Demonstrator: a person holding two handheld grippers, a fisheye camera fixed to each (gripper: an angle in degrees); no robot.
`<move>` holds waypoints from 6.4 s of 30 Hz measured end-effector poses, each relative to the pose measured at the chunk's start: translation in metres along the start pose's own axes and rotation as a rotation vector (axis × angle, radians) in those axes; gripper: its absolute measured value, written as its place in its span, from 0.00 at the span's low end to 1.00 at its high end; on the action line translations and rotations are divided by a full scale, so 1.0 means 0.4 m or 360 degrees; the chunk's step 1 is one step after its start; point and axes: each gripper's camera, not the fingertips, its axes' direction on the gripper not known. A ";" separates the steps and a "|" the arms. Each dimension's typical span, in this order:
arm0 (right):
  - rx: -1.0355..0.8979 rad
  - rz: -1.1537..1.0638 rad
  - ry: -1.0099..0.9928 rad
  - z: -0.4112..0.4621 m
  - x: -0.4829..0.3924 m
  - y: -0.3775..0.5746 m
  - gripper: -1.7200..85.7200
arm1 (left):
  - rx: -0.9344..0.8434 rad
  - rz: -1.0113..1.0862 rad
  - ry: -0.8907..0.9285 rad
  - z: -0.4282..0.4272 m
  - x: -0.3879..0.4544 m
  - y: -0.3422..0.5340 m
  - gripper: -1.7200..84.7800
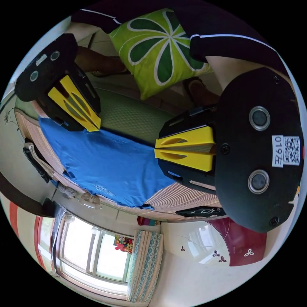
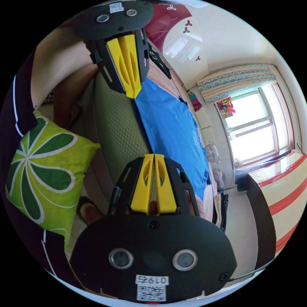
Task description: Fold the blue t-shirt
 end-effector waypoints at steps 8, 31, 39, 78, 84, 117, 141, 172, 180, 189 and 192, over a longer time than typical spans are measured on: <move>0.0125 0.0122 -0.0063 -0.007 0.030 0.107 0.04 | -0.0049 -0.0058 0.0117 0.142 -0.030 0.082 0.02; -0.0151 0.1172 -0.0189 0.409 0.239 0.545 0.08 | -0.0352 -0.1921 0.1305 0.958 -0.457 0.564 0.04; -0.0344 0.1258 -0.0204 0.525 0.207 0.624 0.06 | -0.0381 -0.1942 0.1241 1.057 -0.441 0.608 0.04; -0.0638 0.1195 -0.0511 0.992 0.184 0.698 0.01 | -0.0556 -0.1662 0.0974 1.261 -0.536 0.454 0.03; -0.0216 0.1455 -0.0600 0.990 0.347 0.797 0.01 | -0.0262 -0.1721 0.0777 1.205 -0.692 0.415 0.03; -0.0673 0.1435 -0.0776 1.835 0.410 0.933 0.09 | -0.0265 -0.1529 0.0714 1.758 -0.855 -0.079 0.03; -0.0664 0.1562 -0.0818 1.922 0.348 1.045 0.06 | -0.0317 -0.1608 0.0852 1.815 -0.922 -0.178 0.03; -0.0651 0.1665 -0.1213 1.957 0.318 1.245 0.05 | -0.0324 -0.1529 0.0801 1.800 -0.913 -0.320 0.03; -0.0715 0.1618 -0.1167 1.935 0.333 1.253 0.01 | -0.0357 -0.1514 0.0778 1.810 -0.889 -0.335 0.03; -0.0686 0.1690 -0.1228 1.889 0.361 1.280 0.02 | -0.0355 -0.1522 0.0772 1.822 -0.860 -0.333 0.03; -0.0704 0.1693 -0.1308 1.890 0.360 1.281 0.03 | -0.0352 -0.1517 0.0771 1.828 -0.844 -0.333 0.03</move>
